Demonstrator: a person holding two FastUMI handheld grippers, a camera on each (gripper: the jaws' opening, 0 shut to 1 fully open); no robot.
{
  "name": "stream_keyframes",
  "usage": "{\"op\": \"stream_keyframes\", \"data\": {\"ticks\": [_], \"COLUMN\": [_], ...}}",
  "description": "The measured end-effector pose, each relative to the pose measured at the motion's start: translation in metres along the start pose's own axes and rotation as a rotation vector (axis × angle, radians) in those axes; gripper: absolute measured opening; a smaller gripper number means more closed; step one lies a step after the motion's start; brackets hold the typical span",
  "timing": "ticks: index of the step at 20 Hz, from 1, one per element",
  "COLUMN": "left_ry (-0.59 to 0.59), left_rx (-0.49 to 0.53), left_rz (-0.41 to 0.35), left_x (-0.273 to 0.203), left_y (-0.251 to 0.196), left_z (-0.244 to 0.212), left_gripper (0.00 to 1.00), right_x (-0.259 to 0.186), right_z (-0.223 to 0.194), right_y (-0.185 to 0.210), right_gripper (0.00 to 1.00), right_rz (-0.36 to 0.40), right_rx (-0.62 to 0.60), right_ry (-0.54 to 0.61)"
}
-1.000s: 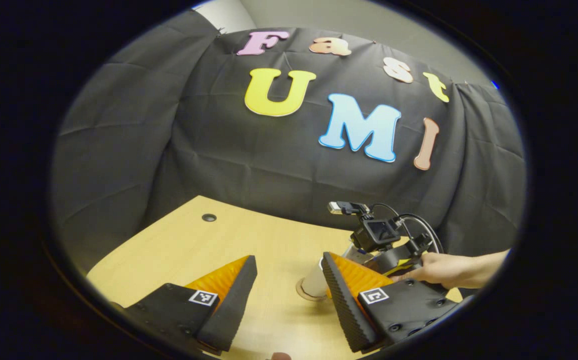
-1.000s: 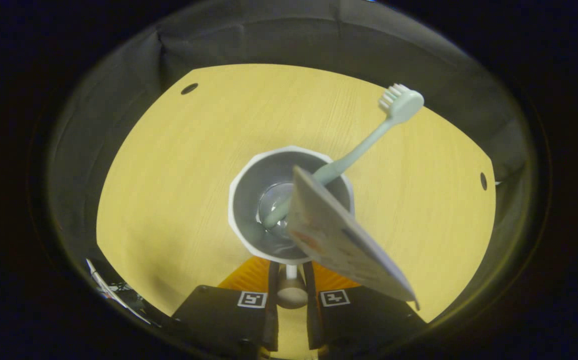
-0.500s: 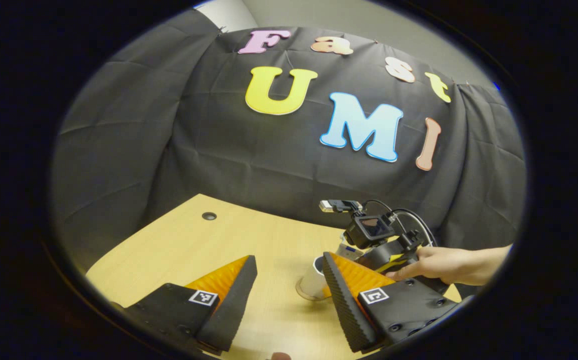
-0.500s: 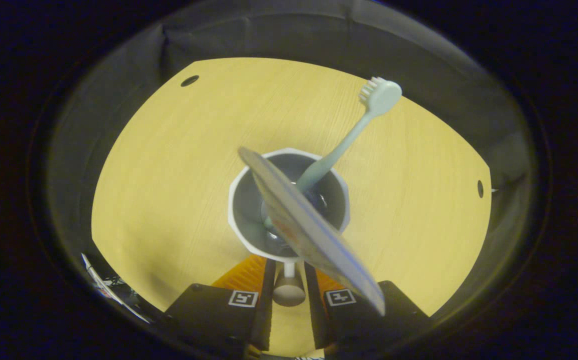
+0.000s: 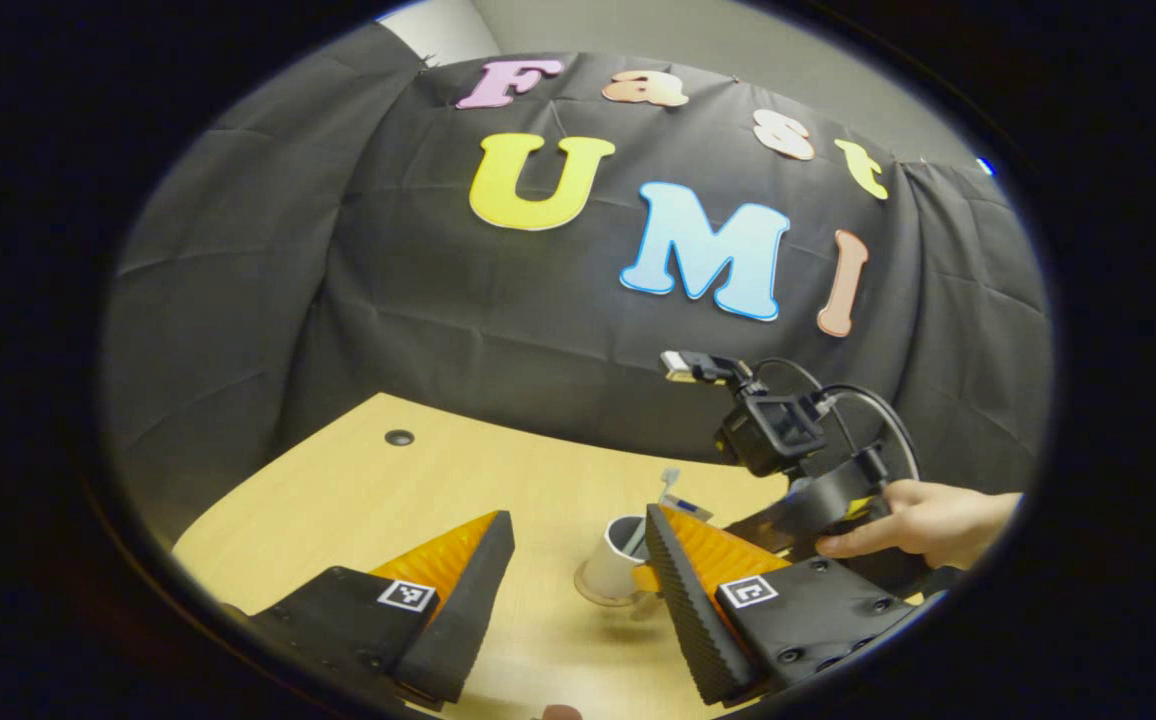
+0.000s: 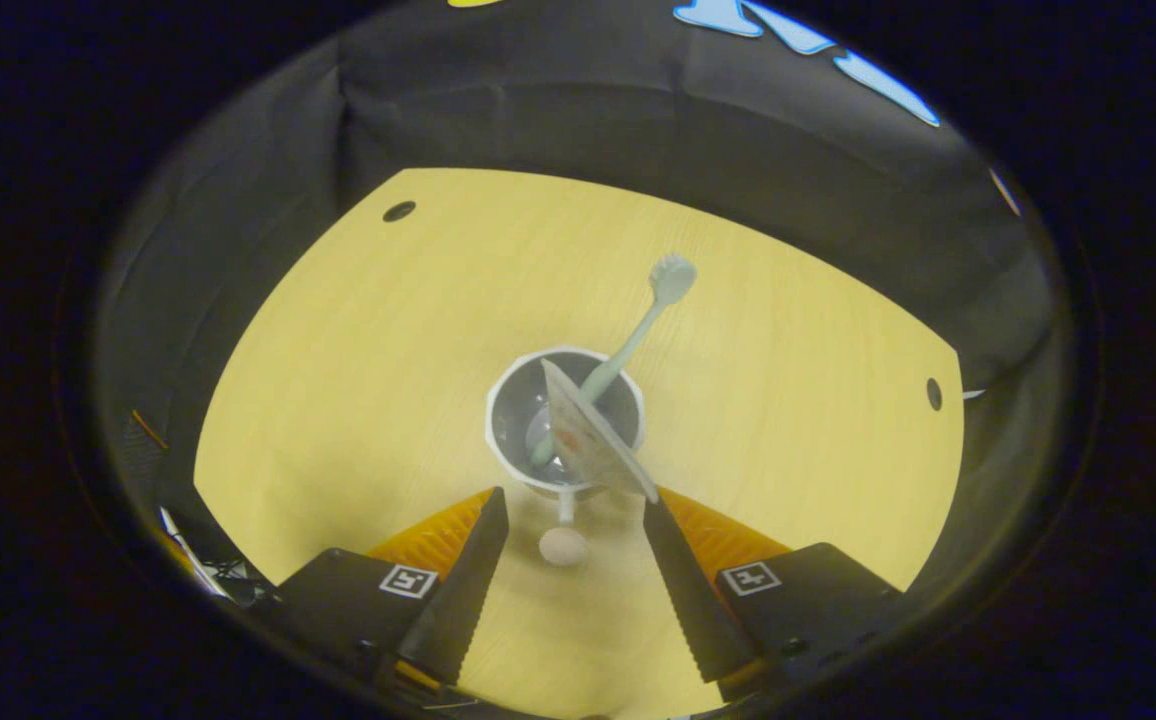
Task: Put the toothbrush and toothpaste on the desktop into the cup, then pick up the cup and place it on the coaster on the desktop.
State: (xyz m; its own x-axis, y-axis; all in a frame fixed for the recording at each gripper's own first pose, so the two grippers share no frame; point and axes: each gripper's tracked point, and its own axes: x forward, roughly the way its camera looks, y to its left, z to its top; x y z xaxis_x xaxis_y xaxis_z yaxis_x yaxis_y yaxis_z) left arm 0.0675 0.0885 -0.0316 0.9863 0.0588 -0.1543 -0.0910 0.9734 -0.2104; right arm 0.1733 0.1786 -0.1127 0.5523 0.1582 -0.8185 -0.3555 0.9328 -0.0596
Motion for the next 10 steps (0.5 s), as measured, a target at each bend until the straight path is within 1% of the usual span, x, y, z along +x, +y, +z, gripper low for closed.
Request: {"op": "stream_keyframes", "data": {"ticks": [1, 5, 7, 8, 10], "left_ry": [-0.004, -0.015, -0.021, -0.025, -0.049], "left_rx": [0.003, 0.018, 0.023, 0.02, 0.023], "left_rz": [-0.005, -0.028, -0.039, -0.045, -0.049], "left_x": [0.002, 0.009, 0.014, 0.016, 0.019], "left_y": [-0.004, -0.027, -0.039, -0.045, -0.061], "left_z": [0.002, 0.006, 0.008, 0.009, 0.017], "left_gripper": [0.88, 0.87, 0.87, 0.87, 0.87], "right_x": [-0.008, -0.051, -0.074, -0.088, -0.117], "right_z": [0.001, 0.002, -0.002, -0.004, -0.01], "right_y": [-0.001, -0.014, -0.029, -0.04, -0.059], "right_gripper": [0.9, 0.9, 0.9, 0.92, 0.9], "right_rz": [0.006, 0.033, 0.019, 0.009, -0.028], "right_rx": [0.013, 0.093, 0.126, 0.144, 0.176], "right_ry": [-0.024, -0.129, -0.187, -0.236, -0.34]}}
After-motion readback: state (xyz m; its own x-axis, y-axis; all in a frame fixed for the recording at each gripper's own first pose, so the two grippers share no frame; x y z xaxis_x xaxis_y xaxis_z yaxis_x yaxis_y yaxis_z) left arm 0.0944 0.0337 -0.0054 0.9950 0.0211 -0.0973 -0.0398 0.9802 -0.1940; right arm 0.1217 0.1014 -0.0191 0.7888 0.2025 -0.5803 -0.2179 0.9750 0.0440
